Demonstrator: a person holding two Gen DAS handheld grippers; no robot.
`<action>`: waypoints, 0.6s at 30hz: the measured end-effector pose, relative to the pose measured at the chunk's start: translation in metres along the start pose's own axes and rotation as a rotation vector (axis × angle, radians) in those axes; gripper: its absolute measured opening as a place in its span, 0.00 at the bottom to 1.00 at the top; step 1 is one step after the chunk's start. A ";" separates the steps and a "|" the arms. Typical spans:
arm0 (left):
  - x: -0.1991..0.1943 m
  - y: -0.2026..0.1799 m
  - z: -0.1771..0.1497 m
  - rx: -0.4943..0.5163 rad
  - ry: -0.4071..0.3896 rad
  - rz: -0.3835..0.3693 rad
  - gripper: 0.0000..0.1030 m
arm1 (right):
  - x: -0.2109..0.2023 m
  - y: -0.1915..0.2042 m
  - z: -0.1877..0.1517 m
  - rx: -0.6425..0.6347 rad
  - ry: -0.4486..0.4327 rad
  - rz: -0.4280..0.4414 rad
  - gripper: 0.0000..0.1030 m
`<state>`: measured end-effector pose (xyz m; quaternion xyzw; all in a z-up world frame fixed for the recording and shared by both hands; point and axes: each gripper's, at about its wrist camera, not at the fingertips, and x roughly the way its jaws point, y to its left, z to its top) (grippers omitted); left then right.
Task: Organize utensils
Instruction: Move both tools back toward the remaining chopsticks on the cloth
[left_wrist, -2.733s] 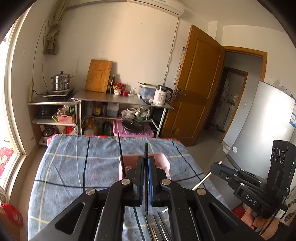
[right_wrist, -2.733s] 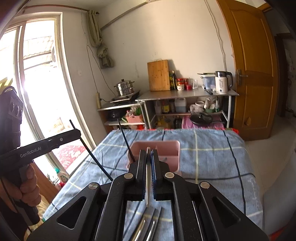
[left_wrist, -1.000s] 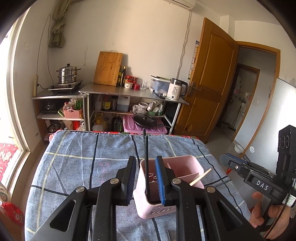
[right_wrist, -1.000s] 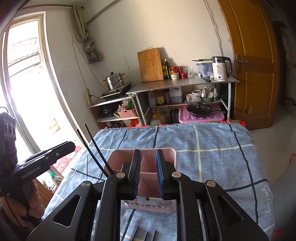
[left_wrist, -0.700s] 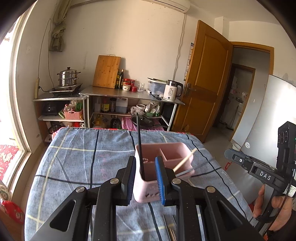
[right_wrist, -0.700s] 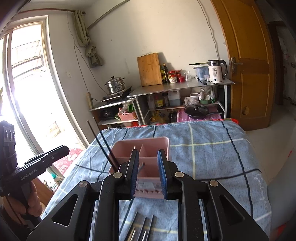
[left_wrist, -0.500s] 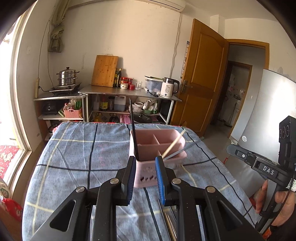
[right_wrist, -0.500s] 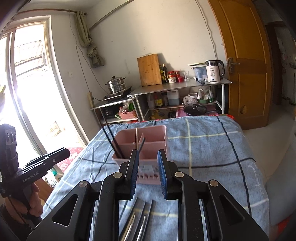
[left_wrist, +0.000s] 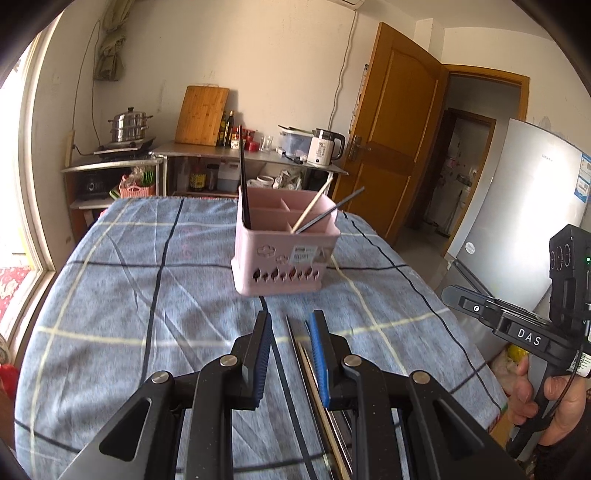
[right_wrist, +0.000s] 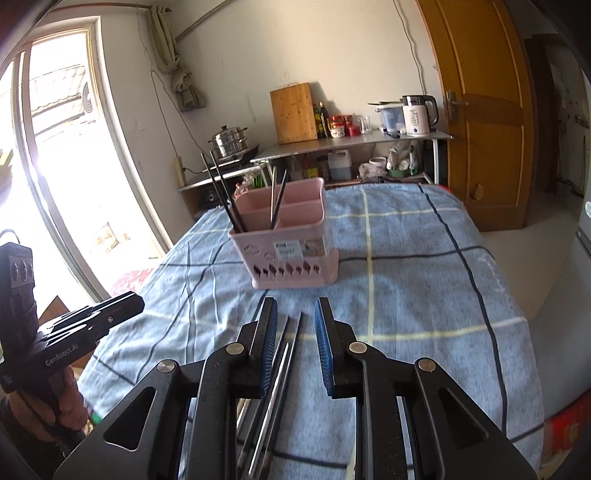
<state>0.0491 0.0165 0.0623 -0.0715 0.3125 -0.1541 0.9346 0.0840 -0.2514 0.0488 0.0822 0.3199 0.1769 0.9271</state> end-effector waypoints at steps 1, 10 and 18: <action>-0.001 0.000 -0.004 0.001 0.007 -0.004 0.20 | 0.000 0.000 -0.004 0.000 0.008 -0.002 0.21; -0.006 0.000 -0.022 0.000 0.016 -0.011 0.20 | 0.001 0.001 -0.026 -0.003 0.055 -0.003 0.21; -0.003 0.002 -0.027 -0.004 0.015 -0.006 0.20 | 0.003 0.002 -0.031 -0.007 0.057 -0.007 0.21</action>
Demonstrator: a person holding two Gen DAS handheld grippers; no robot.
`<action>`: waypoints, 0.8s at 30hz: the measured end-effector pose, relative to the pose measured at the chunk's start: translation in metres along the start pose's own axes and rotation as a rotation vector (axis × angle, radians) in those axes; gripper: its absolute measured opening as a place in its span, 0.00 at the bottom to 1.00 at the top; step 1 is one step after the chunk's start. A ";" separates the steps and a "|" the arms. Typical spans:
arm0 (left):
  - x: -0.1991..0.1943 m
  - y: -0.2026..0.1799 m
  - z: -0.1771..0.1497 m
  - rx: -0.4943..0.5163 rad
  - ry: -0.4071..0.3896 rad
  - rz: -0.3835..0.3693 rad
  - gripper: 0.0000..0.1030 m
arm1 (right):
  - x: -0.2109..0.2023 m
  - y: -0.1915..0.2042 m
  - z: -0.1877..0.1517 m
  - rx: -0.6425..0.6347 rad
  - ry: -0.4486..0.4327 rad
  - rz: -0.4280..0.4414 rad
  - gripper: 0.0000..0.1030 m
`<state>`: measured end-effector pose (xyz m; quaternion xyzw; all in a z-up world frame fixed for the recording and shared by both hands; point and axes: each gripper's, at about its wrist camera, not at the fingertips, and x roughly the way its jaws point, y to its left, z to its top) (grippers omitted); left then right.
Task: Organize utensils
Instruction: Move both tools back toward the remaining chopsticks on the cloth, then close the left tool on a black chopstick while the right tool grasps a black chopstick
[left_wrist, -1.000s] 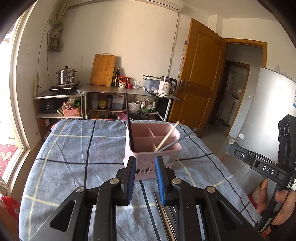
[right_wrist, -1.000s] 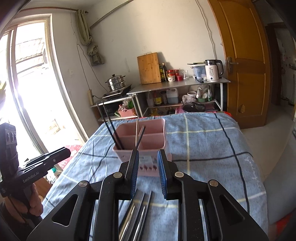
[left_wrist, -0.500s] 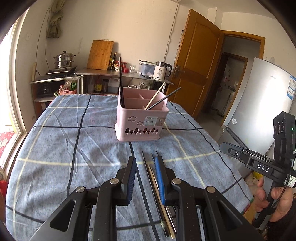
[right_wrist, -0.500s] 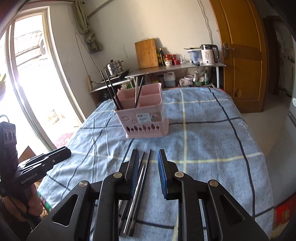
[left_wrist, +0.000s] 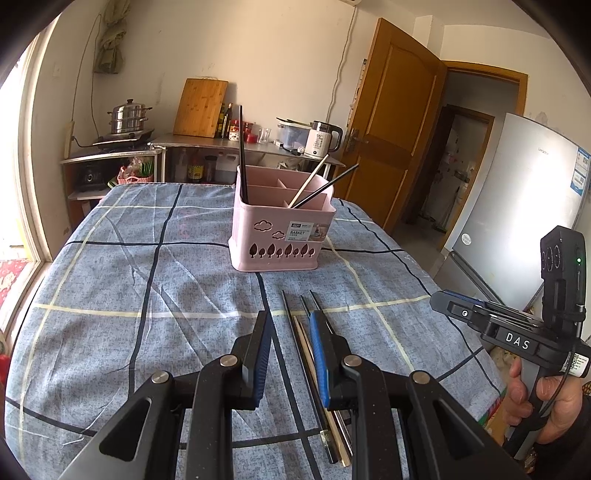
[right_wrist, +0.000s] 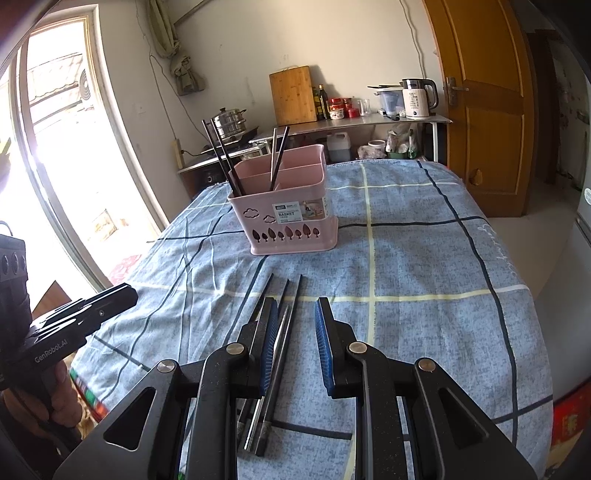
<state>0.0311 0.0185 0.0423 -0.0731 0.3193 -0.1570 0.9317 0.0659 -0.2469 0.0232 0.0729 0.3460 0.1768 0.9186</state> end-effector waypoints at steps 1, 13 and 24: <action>0.002 0.001 -0.001 -0.002 0.003 0.001 0.20 | 0.001 0.000 0.000 -0.001 0.002 -0.003 0.21; 0.048 0.009 0.005 -0.012 0.063 -0.005 0.20 | 0.040 0.006 0.001 -0.020 0.058 0.005 0.21; 0.114 0.017 0.012 -0.019 0.154 -0.027 0.20 | 0.115 0.005 0.004 -0.018 0.173 0.021 0.17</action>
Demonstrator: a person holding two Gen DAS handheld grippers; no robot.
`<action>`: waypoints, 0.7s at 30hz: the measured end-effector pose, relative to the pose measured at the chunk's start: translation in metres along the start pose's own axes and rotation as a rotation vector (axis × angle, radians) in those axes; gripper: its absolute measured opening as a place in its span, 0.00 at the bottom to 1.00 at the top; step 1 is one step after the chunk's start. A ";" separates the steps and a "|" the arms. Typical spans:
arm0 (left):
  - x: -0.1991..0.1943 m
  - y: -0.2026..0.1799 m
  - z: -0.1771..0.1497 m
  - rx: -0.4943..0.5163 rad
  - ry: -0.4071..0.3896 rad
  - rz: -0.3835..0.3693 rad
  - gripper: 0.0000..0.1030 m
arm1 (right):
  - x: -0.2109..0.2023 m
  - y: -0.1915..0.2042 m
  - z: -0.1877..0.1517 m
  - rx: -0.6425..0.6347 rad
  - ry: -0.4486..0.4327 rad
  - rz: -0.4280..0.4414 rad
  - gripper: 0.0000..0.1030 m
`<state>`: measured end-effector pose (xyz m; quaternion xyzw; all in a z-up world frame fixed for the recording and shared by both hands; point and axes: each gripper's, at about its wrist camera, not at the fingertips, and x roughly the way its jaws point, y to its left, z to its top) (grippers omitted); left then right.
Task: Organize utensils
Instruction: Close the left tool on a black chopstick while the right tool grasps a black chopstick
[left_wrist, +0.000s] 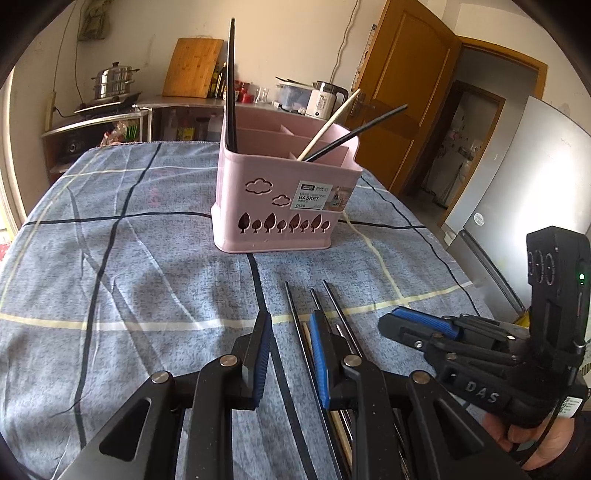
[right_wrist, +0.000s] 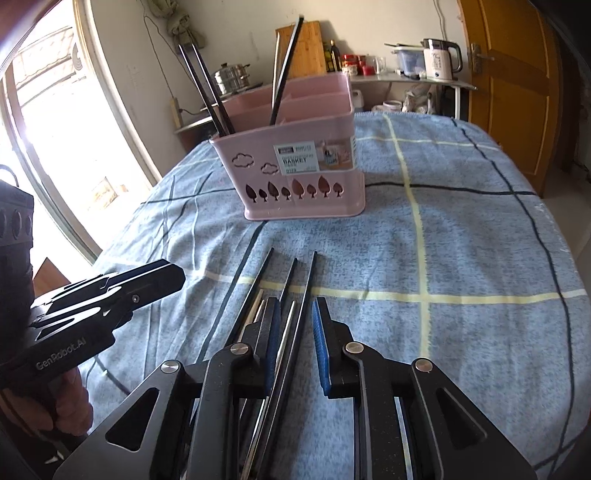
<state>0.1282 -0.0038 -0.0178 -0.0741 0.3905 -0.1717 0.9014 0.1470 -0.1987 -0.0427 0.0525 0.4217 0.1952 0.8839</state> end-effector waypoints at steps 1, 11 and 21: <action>0.004 0.001 0.001 -0.002 0.006 0.001 0.20 | 0.005 0.000 0.001 0.002 0.008 0.001 0.16; 0.040 0.009 0.012 -0.028 0.055 -0.010 0.20 | 0.048 -0.010 0.013 0.021 0.076 -0.011 0.09; 0.080 -0.005 0.013 0.006 0.148 0.008 0.20 | 0.040 -0.032 0.009 0.050 0.079 -0.040 0.06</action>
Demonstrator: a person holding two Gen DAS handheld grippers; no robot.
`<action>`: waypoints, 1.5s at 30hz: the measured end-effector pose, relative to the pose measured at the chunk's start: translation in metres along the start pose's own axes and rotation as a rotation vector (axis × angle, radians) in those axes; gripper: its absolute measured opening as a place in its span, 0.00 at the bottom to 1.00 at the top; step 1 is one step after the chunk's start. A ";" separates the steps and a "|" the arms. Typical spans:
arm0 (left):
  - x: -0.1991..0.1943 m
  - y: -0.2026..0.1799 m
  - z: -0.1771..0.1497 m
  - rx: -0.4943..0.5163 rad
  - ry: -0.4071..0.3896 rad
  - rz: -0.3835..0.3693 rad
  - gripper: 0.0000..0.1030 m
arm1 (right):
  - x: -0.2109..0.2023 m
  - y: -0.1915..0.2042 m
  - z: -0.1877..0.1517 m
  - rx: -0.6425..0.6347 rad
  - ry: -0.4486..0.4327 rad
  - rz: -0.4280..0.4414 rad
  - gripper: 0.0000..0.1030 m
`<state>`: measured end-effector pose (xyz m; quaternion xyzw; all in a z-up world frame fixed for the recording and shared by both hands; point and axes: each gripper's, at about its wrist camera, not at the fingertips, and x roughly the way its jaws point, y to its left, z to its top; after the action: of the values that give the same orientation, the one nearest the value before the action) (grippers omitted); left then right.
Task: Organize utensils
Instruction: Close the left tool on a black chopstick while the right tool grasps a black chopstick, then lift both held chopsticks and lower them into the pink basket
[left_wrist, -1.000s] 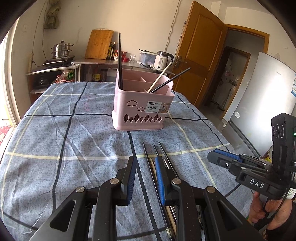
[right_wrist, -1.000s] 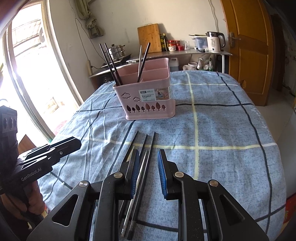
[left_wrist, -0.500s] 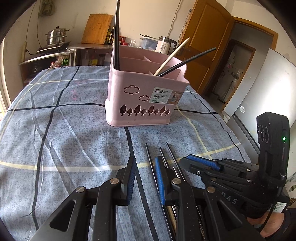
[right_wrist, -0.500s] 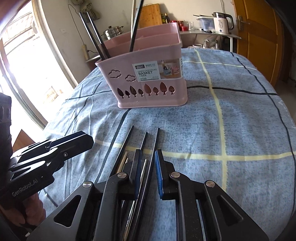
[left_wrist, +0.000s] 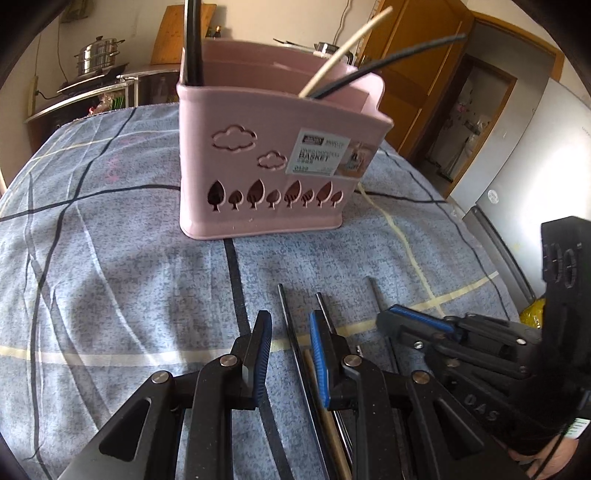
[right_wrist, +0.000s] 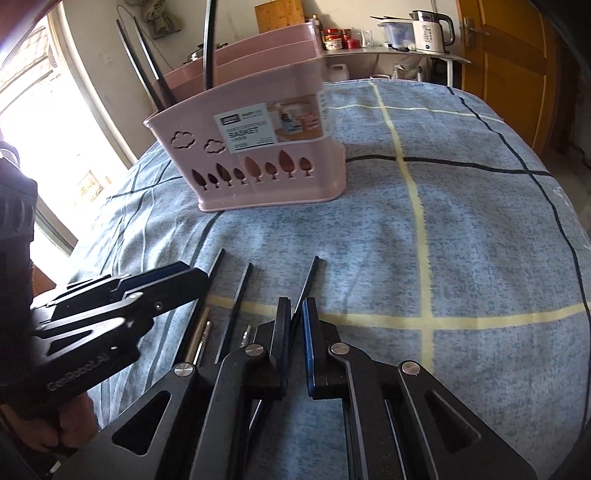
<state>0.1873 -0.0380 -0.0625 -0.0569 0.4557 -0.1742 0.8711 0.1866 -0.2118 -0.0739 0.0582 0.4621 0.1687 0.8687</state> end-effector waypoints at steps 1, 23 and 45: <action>0.003 0.000 0.000 0.001 0.009 0.013 0.20 | -0.001 -0.002 0.000 0.004 0.000 -0.001 0.06; -0.019 0.042 -0.008 -0.061 0.049 0.079 0.06 | 0.000 -0.009 0.005 0.049 0.035 -0.012 0.07; -0.031 0.030 0.009 -0.041 0.043 0.129 0.05 | -0.012 0.009 0.024 -0.014 0.033 -0.029 0.06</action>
<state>0.1858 0.0007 -0.0416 -0.0415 0.4806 -0.1094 0.8691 0.1978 -0.2060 -0.0480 0.0426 0.4760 0.1602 0.8637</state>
